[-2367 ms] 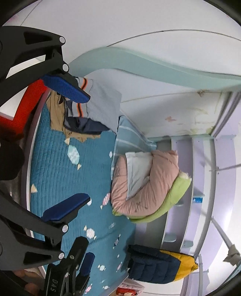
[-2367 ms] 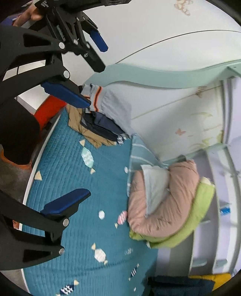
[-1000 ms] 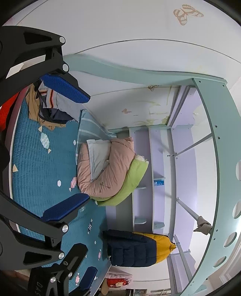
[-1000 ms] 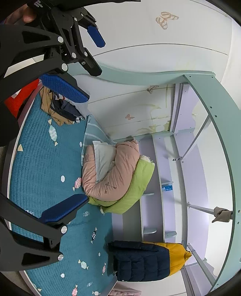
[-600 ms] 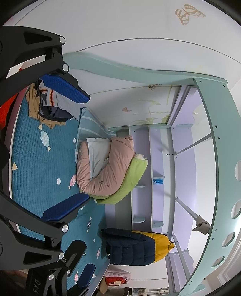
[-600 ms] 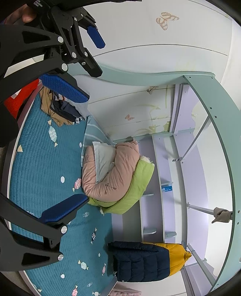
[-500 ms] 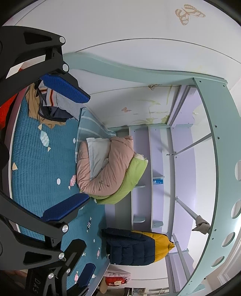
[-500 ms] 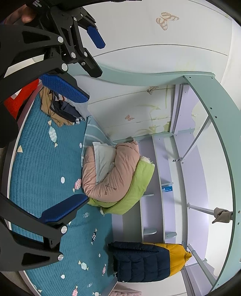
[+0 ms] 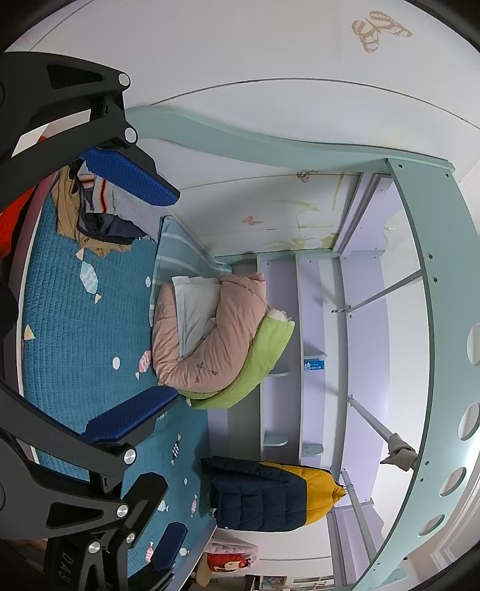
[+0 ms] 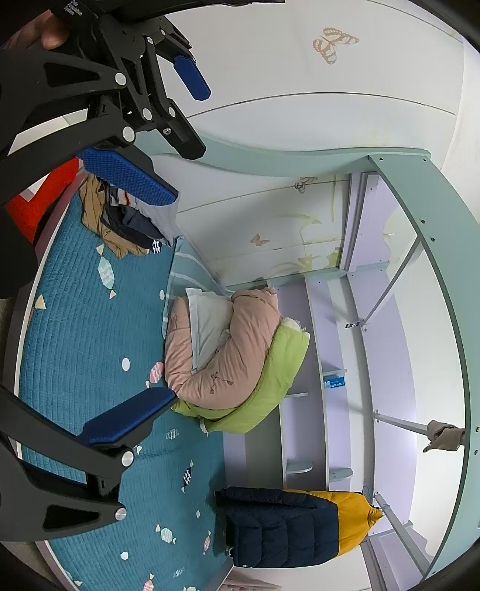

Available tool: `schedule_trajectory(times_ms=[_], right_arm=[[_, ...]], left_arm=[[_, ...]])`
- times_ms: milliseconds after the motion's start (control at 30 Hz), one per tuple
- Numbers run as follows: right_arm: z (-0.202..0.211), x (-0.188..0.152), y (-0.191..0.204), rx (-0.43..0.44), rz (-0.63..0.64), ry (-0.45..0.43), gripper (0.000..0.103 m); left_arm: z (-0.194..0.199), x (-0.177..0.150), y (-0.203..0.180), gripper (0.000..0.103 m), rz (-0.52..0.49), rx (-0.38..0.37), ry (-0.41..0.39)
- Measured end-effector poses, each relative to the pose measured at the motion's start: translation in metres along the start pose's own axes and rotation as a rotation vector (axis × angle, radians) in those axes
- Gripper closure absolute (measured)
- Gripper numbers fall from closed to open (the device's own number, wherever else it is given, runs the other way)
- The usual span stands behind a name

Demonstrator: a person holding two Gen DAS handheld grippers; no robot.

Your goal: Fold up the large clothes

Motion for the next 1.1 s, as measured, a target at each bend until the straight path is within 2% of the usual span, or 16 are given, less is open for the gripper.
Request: schedule_trajectory(times_ms=[1100], right_arm=[[-0.0001,0.0022,-0.0022,0.002,0.009,-0.002,0.008]], left_arm=[[0.0052,0.0062,-0.0057,0.005,0.006,0.025,-0.005]])
Point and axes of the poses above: each gripper's, at about its wrist camera, not at the fingertips, and z roughly against the way its jaws point, y to its left, x to its top, the point moved 8 cm from there along -z, roughly the way its jaws point, and after that the axes turned 12 degrees about -y, right-handed, at the moved point
